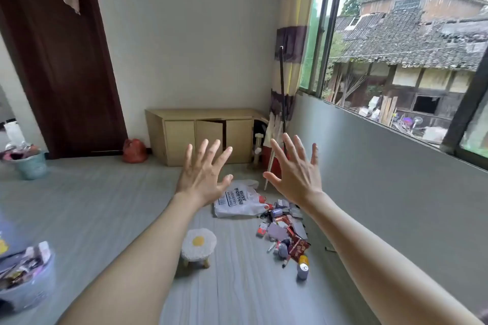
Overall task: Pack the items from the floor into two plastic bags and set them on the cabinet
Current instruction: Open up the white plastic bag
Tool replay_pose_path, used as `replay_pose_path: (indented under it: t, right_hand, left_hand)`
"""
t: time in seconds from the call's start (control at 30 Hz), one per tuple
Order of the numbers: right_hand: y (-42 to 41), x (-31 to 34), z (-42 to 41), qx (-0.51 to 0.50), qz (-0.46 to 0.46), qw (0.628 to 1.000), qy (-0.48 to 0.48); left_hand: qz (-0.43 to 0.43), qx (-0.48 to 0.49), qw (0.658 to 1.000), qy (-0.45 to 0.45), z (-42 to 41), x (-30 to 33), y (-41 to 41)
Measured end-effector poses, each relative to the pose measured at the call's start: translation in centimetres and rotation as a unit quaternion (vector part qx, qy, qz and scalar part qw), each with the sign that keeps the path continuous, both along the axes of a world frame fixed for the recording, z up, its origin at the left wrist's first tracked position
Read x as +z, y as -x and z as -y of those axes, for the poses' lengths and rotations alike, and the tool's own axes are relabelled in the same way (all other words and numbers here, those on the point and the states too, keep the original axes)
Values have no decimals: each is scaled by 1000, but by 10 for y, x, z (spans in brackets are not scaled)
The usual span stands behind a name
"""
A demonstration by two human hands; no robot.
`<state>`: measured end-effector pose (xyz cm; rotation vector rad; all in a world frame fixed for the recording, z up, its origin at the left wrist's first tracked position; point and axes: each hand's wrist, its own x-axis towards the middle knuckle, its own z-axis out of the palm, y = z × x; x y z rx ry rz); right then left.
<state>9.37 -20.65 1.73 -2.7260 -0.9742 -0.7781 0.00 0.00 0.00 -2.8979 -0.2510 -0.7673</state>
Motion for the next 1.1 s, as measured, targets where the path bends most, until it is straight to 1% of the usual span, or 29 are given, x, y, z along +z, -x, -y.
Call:
replay_pose_path:
  t: [0.07,0.13,0.2,0.33,0.47,0.57,0.77,0.93,1.1]
  right_hand:
    - [-21,-19,-18,-15,-22,1000,5]
    - [-43,-47,-33,-25,-56,998,15]
    - [-66,-74,-50,-32,-88,996,3]
    - [-103,-126,-78,-60,-147,987,-12]
    - [-122,-159,-90,-64,-175,982,-22]
    - [-151,-180,-97,-63,-184,981,-4]
    - [-231,-216,-101,-73,-216,974,12]
    - [-286,-249,-105,-76,-264,961,-18]
    - [-354,-266,-108,-96,-293,951,17]
  left_hand:
    - [-4,10,1000,19,-15,-17,-23]
    - [-30,6,999,38,-29,-46,-43]
    - [-53,-8,996,77,-40,-77,-63]
    - [-88,5,985,146,-70,-123,-104]
    - [-76,-5,978,196,-86,-145,-132]
    - [-61,-18,974,218,-95,-166,-161]
    - [-121,-10,962,244,-107,-214,-227]
    - [-154,35,946,282,-106,-242,-287]
    - [-190,38,942,273,-121,-253,-352]
